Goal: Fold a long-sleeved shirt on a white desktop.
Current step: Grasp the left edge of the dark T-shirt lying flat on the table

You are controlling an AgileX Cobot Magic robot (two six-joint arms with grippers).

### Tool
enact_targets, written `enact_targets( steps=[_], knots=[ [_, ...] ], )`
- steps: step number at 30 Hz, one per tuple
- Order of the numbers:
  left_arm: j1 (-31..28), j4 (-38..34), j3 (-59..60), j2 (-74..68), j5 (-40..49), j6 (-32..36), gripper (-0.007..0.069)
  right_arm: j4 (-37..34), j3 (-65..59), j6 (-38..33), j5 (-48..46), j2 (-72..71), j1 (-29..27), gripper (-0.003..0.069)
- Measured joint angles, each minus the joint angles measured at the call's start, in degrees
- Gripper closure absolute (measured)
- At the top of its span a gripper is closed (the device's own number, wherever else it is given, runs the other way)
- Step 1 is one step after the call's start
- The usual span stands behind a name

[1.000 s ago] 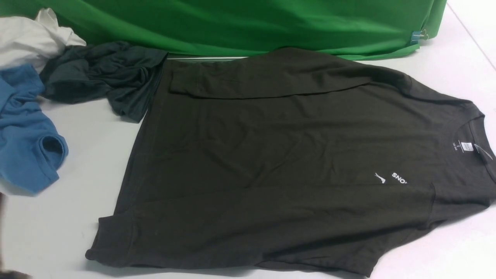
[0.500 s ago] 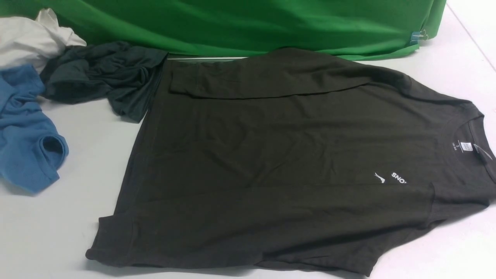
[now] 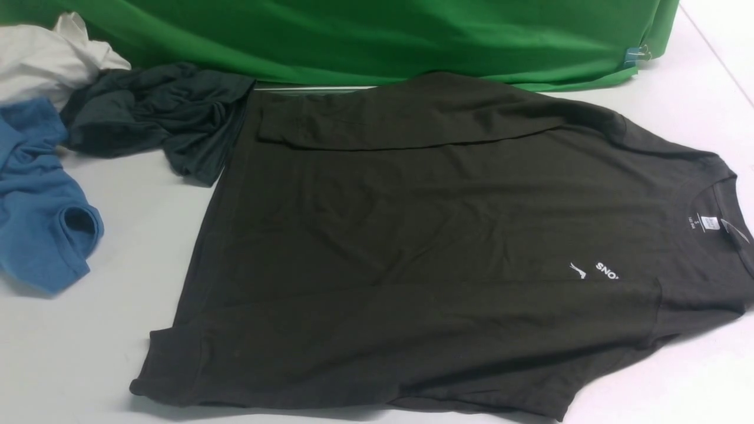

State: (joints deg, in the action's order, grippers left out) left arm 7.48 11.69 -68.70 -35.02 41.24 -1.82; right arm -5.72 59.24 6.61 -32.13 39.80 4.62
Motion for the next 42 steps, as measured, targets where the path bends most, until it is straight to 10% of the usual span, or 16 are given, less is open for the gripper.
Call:
enact_targets(
  steps=[10, 22, 31, 42],
  knots=[
    [2.68, -7.06, 13.58, -4.06, 18.61, -6.51, 0.0606, -3.77, -12.58, -0.65, -7.58, -0.06, 12.80, 0.0412],
    [2.49, -9.71, 26.48, -20.33, 16.80, -7.33, 0.0509, -4.82, -13.56, -0.59, -7.87, 0.37, 18.61, 0.0412],
    [-12.41, -25.61, 26.74, -33.89, 15.30, 3.79, 0.0484, -4.98, -13.56, -0.54, -8.95, 0.37, 18.71, 0.0412],
    [-18.52, -28.10, 28.66, -37.38, 12.44, 2.62, 0.0178, -5.79, -13.56, -0.38, -7.63, 0.37, 18.71, 0.0412]
  ],
)
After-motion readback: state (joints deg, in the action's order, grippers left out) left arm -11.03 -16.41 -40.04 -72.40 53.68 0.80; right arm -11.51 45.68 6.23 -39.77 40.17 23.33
